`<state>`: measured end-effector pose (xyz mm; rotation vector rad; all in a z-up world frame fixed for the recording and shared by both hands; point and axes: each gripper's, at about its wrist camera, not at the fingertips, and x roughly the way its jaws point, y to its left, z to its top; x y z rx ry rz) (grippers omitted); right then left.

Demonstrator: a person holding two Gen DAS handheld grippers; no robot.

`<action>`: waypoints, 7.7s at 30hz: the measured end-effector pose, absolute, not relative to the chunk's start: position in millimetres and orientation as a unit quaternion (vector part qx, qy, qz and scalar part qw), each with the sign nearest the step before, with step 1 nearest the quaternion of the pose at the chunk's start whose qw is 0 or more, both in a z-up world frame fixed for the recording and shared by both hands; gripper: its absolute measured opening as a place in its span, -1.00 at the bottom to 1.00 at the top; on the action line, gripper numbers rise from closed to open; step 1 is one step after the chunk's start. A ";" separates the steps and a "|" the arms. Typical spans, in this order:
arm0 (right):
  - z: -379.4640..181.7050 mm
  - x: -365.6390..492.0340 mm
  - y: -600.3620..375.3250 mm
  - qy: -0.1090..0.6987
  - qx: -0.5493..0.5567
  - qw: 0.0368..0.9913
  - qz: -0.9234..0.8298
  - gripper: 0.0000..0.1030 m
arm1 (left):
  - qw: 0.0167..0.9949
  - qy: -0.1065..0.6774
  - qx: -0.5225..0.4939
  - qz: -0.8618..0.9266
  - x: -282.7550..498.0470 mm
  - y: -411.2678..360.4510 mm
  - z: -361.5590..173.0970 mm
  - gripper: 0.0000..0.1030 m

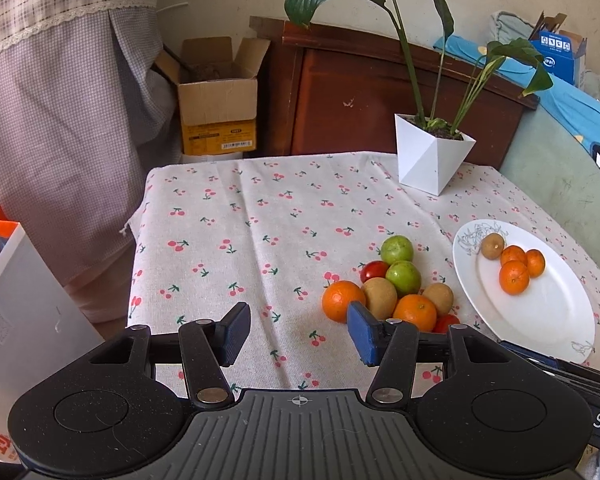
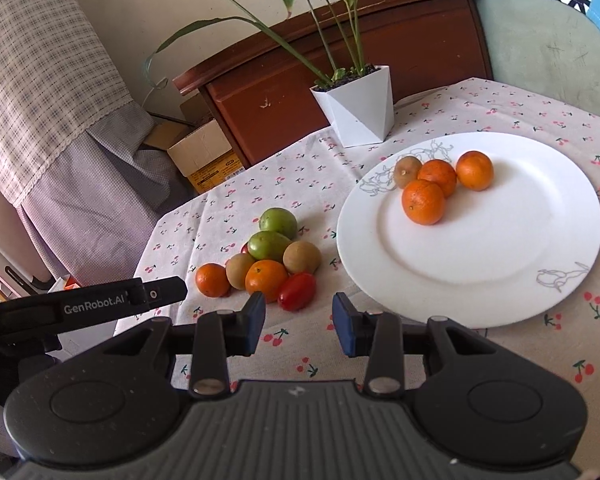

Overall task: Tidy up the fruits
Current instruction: 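Move both open tools back to the fruit cluster, then grasp an orange with the left tool while the right tool grasps a red cherry tomato, then carry the orange and tomato onto the white plate and open both tools, then move both open tools back toward the remaining fruit, then grasp a brown kiwi with the left tool while the right tool grasps an orange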

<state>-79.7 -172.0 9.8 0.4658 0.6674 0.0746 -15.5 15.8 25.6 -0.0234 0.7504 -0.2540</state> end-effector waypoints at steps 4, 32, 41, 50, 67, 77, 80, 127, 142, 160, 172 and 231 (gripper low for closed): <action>6.1 -74.9 -170.5 0.326 0.219 0.919 0.032 -0.25 | 0.923 0.362 -0.001 -0.133 -14.5 11.9 20.9 0.01; -3.3 -57.5 -168.2 0.319 0.219 0.922 0.020 -0.49 | 0.923 0.339 0.005 -0.182 1.7 -3.1 -4.2 -0.07; -3.4 -56.9 -168.4 0.321 0.218 0.922 0.018 -0.55 | 0.922 0.331 0.020 -0.201 0.4 -8.1 -4.6 -0.37; -0.5 -58.0 -165.2 0.322 0.209 0.923 0.023 -0.59 | 0.925 0.326 0.025 -0.196 -5.0 -8.7 -1.9 -0.49; 4.1 -70.0 -163.8 0.320 0.207 0.924 0.021 -0.55 | 0.925 0.331 0.015 -0.186 -24.0 -1.7 9.4 -0.49; 0.4 -65.3 -154.2 0.333 0.177 0.926 0.023 -0.57 | 0.923 0.344 0.012 -0.172 -20.0 0.0 3.1 -0.49; 0.7 -65.8 -155.2 0.333 0.178 0.926 0.018 -0.61 | 0.923 0.346 0.010 -0.170 -20.0 -0.3 2.8 -0.49; 24.7 -109.7 -275.3 0.291 0.329 0.888 -0.134 -0.55 | 0.877 0.382 0.000 -0.292 -23.0 -117.0 19.9 -0.39; 26.7 -103.2 -260.2 0.296 0.323 0.895 -0.090 -0.35 | 0.904 0.360 -0.011 -0.230 -13.3 -81.3 39.0 0.12; 30.2 -88.8 -205.5 0.302 0.242 0.922 0.015 -0.33 | 0.920 0.368 -0.051 -0.126 10.1 -11.7 39.0 0.12; 14.5 -66.0 -159.6 0.320 0.193 0.925 0.071 -0.33 | 0.921 0.374 -0.060 -0.094 14.9 10.3 35.9 0.12; 0.6 -77.1 -168.5 0.335 0.203 0.920 0.007 -0.35 | 0.911 0.371 -0.037 -0.176 13.9 -39.1 0.4 -0.51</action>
